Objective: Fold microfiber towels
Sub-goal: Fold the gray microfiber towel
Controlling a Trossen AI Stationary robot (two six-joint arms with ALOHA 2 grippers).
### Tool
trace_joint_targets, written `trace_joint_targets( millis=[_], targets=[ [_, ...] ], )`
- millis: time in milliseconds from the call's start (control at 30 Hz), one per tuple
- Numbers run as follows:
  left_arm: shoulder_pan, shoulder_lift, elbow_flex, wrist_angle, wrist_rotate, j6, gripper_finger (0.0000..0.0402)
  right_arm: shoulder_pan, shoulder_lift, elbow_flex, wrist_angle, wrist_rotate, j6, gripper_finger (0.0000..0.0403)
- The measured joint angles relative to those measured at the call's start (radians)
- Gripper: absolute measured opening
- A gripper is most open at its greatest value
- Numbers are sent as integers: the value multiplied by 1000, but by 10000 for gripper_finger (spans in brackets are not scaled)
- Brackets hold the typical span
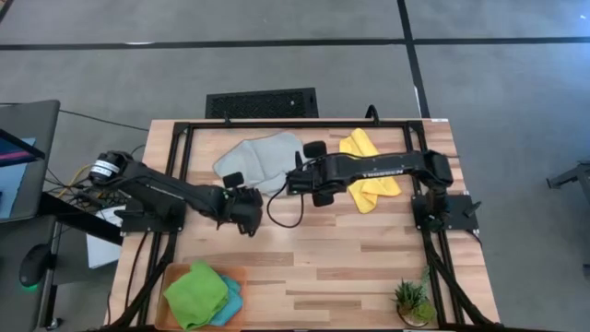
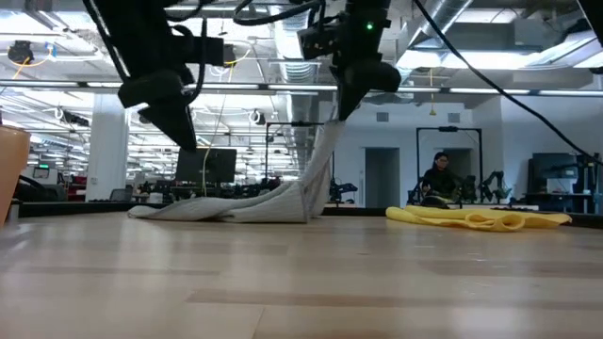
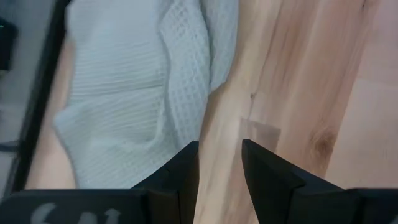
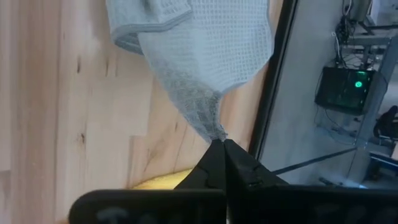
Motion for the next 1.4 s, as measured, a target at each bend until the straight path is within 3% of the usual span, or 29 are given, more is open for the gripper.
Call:
trace_joint_targets(
  millis=[233,467,667,1000,1267,1400],
  targets=[
    [197,5,0,99,271,168,114,17,-3,0,-1,0,-1,7],
    [403,8,0,73,496,241,114,30,-3,0,1,0,-8,7],
    [524,58,0,105,611,266,114,30,-3,0,2,0,-26,8],
    [560,209,0,140,642,324,114,30,-3,0,1,1,-34,8],
    [557,222,3,146,817,380,114,18,-2,0,2,1,-34,8],
    [544,222,5,147,827,386,114,8,-2,0,2,0,-34,8]
  ],
)
